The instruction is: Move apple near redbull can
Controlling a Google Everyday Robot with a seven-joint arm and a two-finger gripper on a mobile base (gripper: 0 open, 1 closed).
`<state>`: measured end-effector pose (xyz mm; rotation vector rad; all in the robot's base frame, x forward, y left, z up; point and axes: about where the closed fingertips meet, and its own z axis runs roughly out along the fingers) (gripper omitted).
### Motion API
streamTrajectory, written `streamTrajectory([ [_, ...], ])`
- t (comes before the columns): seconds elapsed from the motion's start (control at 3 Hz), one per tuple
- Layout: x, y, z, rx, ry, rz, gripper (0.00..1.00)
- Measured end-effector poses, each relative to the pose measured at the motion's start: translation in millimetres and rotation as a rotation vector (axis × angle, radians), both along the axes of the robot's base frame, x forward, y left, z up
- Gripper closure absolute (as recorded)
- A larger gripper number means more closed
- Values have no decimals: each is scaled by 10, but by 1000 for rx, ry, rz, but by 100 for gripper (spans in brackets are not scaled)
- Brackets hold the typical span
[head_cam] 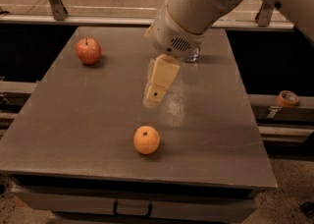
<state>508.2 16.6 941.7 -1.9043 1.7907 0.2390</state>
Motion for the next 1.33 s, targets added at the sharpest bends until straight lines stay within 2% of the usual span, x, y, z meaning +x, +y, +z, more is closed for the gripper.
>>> streamTrajectory([
  [0.67,18,42,-19,22,6,9,0],
  [1.0,233,485,-191,119,19,56,0],
  [1.33,773,969,-364,234,8,68,0],
])
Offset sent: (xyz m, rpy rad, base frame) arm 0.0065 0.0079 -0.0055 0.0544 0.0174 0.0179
